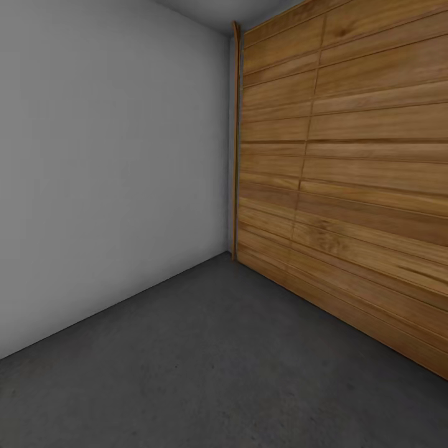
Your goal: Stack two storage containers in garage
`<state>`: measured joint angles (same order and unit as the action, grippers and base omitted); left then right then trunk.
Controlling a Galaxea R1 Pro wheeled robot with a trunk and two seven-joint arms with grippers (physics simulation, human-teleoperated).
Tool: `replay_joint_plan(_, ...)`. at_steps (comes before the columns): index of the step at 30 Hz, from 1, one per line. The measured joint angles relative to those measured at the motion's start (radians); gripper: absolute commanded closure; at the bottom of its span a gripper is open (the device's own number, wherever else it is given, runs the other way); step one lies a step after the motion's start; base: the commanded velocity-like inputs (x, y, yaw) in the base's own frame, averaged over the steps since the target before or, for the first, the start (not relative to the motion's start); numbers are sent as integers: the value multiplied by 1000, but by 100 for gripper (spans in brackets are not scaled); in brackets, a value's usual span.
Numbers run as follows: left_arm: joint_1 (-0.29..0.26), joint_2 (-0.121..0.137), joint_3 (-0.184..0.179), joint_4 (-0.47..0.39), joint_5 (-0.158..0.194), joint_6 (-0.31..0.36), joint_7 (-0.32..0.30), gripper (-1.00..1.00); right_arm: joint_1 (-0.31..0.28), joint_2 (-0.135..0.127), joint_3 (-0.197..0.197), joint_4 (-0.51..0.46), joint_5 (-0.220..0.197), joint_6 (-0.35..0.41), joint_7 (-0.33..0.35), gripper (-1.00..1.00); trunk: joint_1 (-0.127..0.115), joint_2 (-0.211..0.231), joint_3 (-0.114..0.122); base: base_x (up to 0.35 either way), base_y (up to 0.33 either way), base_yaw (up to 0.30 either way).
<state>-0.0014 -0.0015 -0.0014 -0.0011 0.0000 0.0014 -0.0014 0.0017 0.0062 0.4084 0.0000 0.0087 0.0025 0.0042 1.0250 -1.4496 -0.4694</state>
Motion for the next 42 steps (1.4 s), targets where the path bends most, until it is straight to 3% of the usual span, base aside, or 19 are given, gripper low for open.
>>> replay_joint_plan(42, 0, 0, 0, 0, 0, 0, 0, -100, 0, 0, 0, 0, 0, 0, 0, -100, 0, 0, 0, 0, 0, 0)
